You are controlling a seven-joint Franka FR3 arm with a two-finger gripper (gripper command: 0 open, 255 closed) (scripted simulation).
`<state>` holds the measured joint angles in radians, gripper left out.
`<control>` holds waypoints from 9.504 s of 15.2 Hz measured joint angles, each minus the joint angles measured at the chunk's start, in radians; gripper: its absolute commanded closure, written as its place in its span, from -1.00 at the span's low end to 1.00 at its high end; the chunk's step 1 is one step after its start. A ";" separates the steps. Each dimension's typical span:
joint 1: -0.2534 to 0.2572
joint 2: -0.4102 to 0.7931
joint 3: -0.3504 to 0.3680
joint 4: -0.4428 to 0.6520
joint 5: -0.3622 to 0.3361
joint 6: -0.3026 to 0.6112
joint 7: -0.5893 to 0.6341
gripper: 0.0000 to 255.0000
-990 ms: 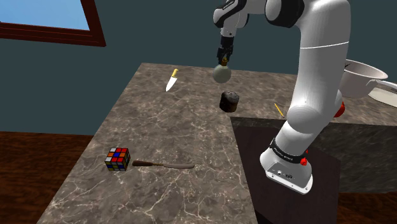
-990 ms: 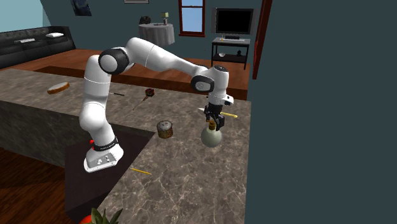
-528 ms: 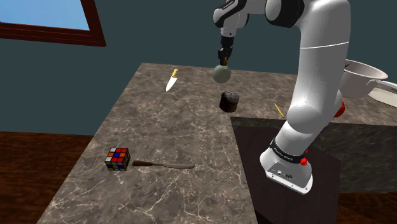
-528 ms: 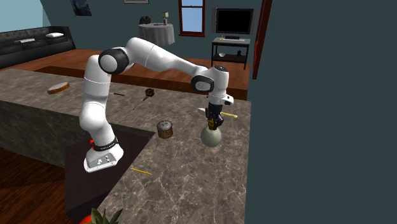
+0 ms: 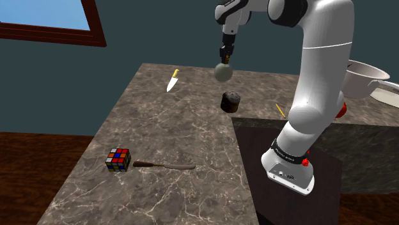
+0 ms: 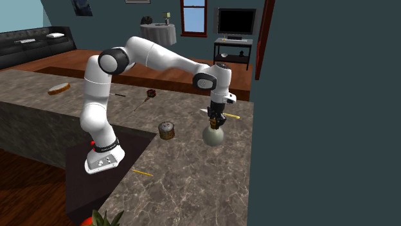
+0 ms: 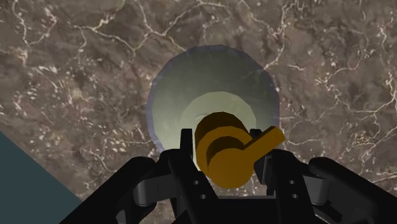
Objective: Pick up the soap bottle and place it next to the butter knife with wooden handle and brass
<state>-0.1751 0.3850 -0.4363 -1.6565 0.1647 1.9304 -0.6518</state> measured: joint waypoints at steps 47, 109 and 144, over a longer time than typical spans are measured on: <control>0.035 -0.136 -0.011 0.400 -0.060 -0.520 0.088 1.00; 0.504 -0.779 1.046 -0.286 0.129 -0.330 1.542 1.00; 0.520 -0.725 1.147 -0.704 0.170 0.141 1.514 1.00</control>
<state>0.3450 -0.3396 0.7110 -2.3609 0.3343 2.0717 0.8621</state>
